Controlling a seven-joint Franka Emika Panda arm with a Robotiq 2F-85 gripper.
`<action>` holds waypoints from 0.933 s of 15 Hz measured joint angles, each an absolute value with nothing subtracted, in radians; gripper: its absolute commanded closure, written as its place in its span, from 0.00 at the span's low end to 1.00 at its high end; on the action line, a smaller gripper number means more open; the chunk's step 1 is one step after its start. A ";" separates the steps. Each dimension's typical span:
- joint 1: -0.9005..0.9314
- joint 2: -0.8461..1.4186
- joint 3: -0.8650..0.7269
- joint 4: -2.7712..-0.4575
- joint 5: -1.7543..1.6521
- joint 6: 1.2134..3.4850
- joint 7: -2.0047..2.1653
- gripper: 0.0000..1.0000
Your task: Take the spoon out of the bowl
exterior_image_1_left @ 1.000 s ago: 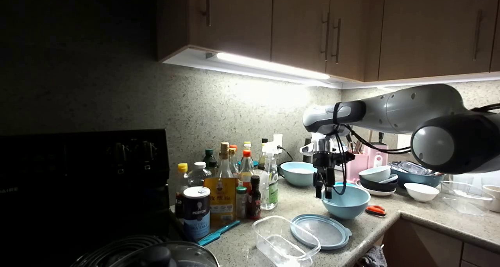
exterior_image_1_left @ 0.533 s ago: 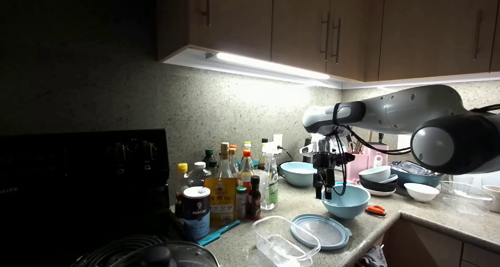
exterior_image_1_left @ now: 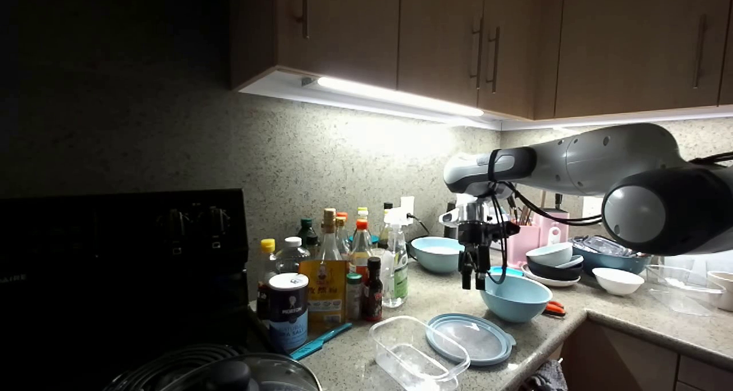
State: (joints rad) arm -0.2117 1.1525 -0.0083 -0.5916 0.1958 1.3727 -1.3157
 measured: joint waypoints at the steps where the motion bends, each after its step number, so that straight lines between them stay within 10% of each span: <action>1: -0.213 1.152 -0.008 -0.590 0.196 1.373 -1.316 0.00; 9: -0.224 1.154 -0.018 -0.590 0.196 1.372 -1.316 0.00; 10: -0.228 1.154 -0.020 -0.590 0.196 1.372 -1.316 0.25; 14: -0.244 1.154 -0.020 -0.590 0.196 1.372 -1.316 0.47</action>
State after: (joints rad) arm -0.2443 1.1535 -0.0197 -0.5901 0.1956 1.3724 -1.3157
